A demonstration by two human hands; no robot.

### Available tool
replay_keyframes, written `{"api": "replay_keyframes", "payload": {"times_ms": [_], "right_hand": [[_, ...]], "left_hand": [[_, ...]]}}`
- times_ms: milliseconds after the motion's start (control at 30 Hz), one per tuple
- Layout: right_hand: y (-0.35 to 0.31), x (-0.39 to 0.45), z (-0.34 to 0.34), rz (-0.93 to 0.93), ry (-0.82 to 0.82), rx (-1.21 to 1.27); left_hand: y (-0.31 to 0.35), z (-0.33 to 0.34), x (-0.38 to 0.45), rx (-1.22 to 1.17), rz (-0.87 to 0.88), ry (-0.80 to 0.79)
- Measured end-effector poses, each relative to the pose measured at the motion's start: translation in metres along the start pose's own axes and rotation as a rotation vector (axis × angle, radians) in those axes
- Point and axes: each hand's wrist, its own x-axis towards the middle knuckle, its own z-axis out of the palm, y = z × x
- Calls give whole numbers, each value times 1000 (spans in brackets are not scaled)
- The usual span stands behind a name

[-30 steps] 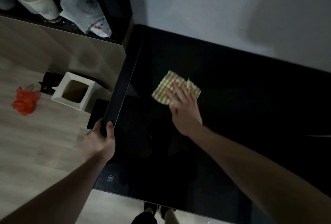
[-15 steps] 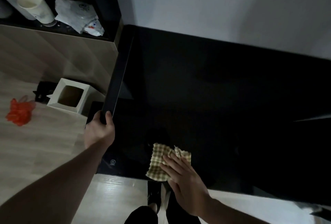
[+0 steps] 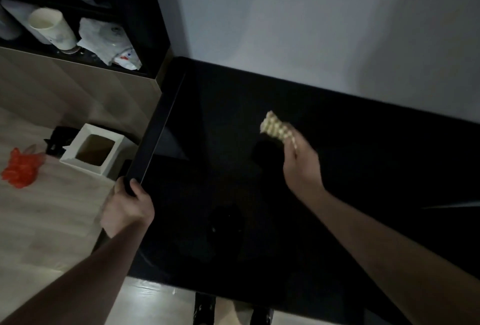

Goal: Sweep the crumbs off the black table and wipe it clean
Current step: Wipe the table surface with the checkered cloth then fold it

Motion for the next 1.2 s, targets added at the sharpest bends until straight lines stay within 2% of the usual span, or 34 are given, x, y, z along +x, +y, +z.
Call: {"api": "replay_keyframes", "payload": {"times_ms": [133,300,433,600,767,1067,1200], "right_hand": [[19,92,-8,-58,15,-150],[48,171,11,-65,-153,-438],[60,179,39,18,-272,-666],[62,132,53,-136,-236,-709],[67,48,47,-322,-387,-650],[113,-163,7,-607,-584,-625],[115,-173,-3,-633,-592,-628]], "left_hand": [[-1,4,1,0,15,28],[-1,9,4,0,9,56],[-3,12,5,-13,41,68],[2,9,0,-12,-3,86],[10,1,-9,-22,-34,79],[12,-5,-12,-12,-54,50],[13,-6,-14,-10,-50,52]]}}
